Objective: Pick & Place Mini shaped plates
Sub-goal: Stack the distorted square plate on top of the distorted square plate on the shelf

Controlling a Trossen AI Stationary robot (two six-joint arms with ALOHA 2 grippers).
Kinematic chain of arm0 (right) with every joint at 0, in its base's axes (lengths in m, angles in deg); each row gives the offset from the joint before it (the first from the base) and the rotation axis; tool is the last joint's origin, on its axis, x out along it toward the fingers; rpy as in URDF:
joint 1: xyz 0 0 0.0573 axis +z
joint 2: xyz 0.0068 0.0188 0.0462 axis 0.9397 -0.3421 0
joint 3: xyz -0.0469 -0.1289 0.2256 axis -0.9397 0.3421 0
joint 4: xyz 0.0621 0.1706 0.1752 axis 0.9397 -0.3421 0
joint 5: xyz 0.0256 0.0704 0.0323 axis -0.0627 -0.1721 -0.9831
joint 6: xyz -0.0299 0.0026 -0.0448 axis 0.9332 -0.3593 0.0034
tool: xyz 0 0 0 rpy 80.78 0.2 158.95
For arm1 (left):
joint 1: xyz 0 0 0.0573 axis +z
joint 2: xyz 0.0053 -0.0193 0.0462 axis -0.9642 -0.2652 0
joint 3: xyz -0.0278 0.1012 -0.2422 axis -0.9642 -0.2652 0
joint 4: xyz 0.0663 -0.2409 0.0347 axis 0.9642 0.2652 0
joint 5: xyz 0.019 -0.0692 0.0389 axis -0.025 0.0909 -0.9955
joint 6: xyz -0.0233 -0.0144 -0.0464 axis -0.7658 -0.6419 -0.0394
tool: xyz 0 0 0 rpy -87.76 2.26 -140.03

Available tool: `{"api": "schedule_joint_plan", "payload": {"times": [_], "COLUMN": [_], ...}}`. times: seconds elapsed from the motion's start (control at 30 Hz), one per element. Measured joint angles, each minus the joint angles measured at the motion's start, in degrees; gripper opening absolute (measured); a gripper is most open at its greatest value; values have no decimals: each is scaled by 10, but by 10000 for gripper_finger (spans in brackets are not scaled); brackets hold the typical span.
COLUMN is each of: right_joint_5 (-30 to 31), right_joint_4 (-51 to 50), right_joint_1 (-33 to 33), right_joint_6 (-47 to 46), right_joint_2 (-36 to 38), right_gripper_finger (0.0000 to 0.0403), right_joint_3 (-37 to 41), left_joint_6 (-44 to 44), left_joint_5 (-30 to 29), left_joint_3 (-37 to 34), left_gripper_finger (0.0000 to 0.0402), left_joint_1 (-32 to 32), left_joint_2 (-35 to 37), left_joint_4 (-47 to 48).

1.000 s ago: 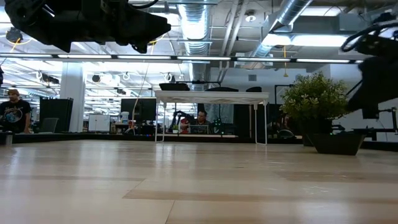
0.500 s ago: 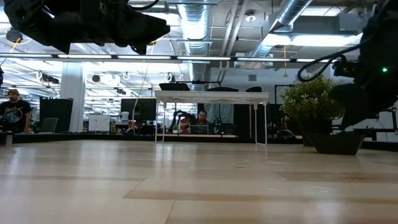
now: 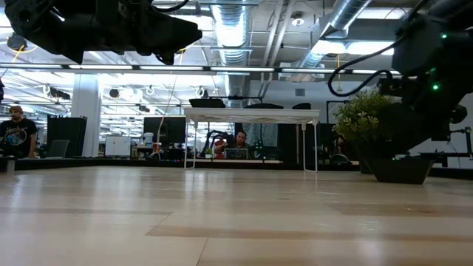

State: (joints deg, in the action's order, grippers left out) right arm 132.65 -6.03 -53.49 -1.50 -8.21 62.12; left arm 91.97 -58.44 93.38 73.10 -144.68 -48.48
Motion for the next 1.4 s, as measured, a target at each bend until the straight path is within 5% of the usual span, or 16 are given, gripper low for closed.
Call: {"api": "schedule_joint_plan", "payload": {"times": [0.5, 1.4], "right_joint_5": [-95, -143], "right_joint_4": [47, 402], "right_joint_1": [-14, -11], "right_joint_6": [32, 333], "right_joint_2": [-35, -48], "right_gripper_finger": [108, 108], "right_joint_3": [0, 0], "left_joint_6": [0, 0], "left_joint_5": [0, 0], "left_joint_3": [0, 0], "left_gripper_finger": [110, 110], "left_joint_1": [0, 0], "left_joint_2": [0, 0], "left_joint_4": [0, 0]}}
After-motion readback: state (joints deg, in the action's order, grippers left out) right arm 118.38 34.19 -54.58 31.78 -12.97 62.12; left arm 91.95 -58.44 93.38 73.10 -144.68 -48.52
